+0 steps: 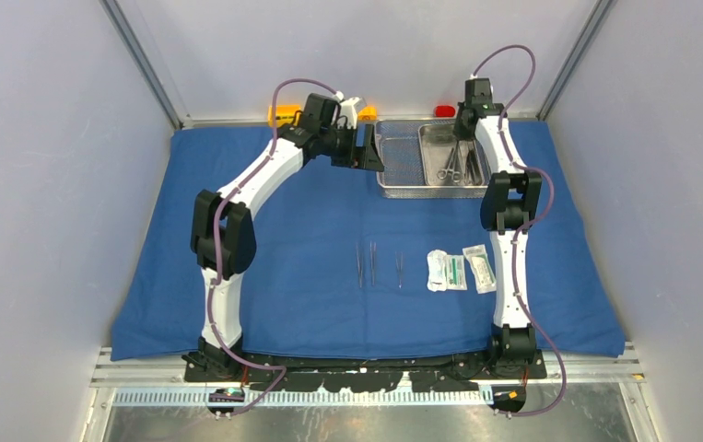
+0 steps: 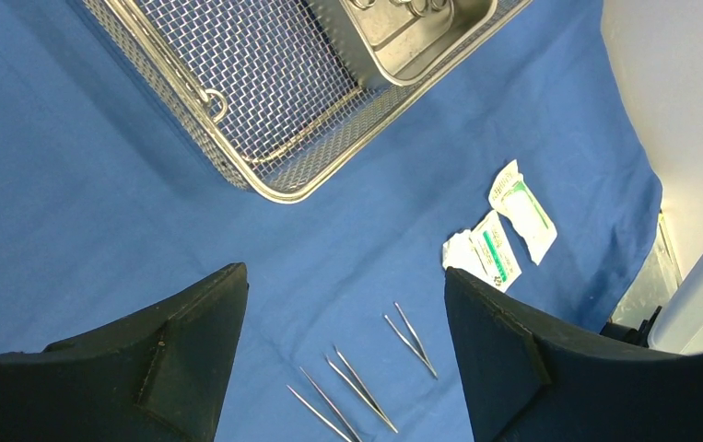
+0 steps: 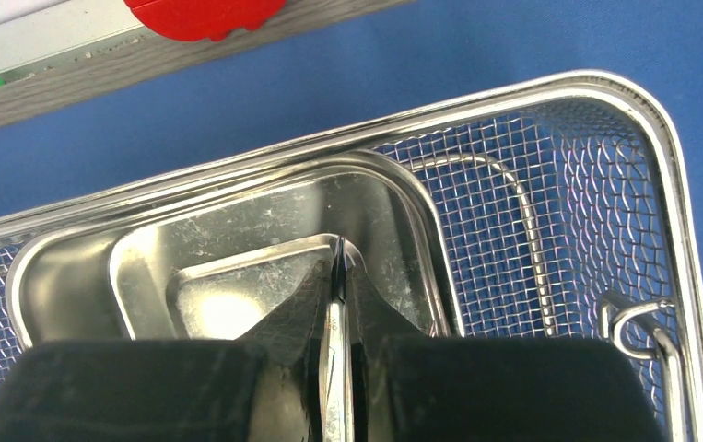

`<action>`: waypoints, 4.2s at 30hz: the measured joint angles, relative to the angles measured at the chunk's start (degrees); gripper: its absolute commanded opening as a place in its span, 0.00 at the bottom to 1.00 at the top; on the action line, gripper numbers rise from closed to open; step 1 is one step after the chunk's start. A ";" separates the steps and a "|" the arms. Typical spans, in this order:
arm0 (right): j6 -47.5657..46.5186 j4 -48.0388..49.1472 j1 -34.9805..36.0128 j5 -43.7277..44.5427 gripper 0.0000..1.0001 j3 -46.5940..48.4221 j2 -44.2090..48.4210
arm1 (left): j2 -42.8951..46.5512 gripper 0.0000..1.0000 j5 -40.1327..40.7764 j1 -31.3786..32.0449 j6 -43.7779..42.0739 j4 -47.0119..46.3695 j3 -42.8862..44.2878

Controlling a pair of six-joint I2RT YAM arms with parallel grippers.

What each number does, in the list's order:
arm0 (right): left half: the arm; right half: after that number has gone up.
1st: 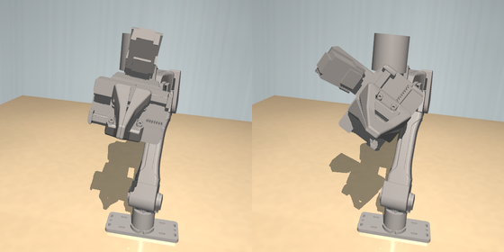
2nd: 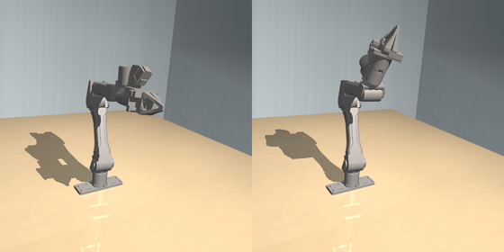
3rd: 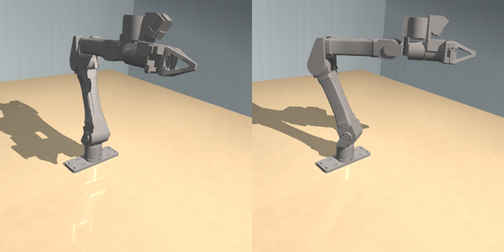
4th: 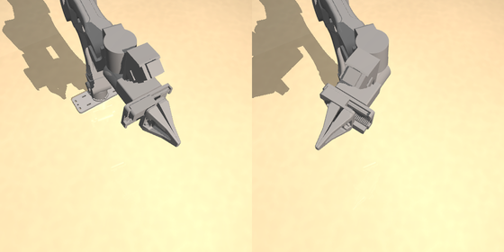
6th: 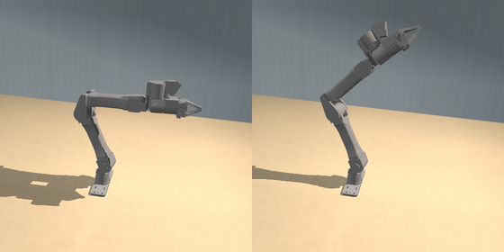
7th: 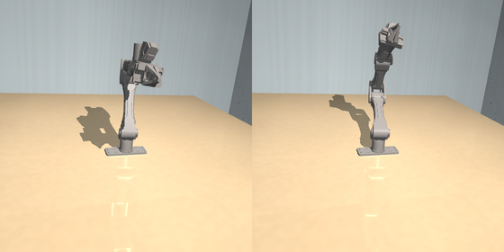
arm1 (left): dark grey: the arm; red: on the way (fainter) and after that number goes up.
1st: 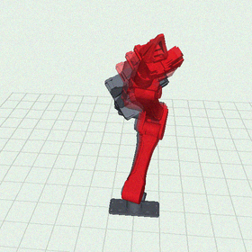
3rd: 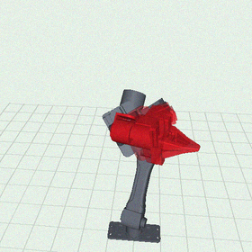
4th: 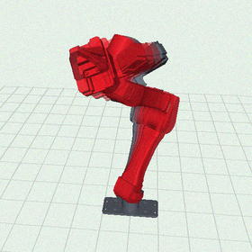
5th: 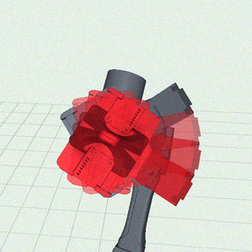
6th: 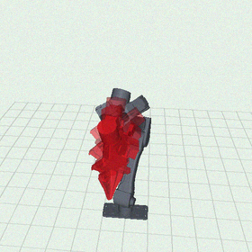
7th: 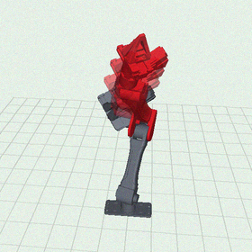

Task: Open and lay out the surgical kit
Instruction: Pick up the medical item from the container, then place the medical item in the surgical kit.

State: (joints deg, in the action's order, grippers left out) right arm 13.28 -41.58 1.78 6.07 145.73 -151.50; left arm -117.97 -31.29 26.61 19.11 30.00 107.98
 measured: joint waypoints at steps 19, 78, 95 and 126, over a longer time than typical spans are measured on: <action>0.92 -0.52 0.00 -1.70 0.00 -0.04 3.52 | -13.77 0.72 -0.31 0.00 8.28 -5.95 13.57; -0.59 2.78 0.72 -8.35 0.00 -16.00 18.93 | -17.70 0.66 -2.91 0.55 9.05 -10.60 17.55; -0.37 2.36 0.72 -9.09 0.00 -18.84 28.26 | -17.70 0.65 -3.48 0.55 8.90 -11.08 18.62; 12.52 3.89 0.72 -22.38 0.00 -32.02 36.83 | -27.96 0.70 -4.37 7.23 -8.70 -19.06 33.57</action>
State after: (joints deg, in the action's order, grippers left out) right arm 25.80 -37.69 2.50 -16.32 113.71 -114.67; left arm -145.93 -35.66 33.85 10.41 10.94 141.56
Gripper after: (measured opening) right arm 0.073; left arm 0.692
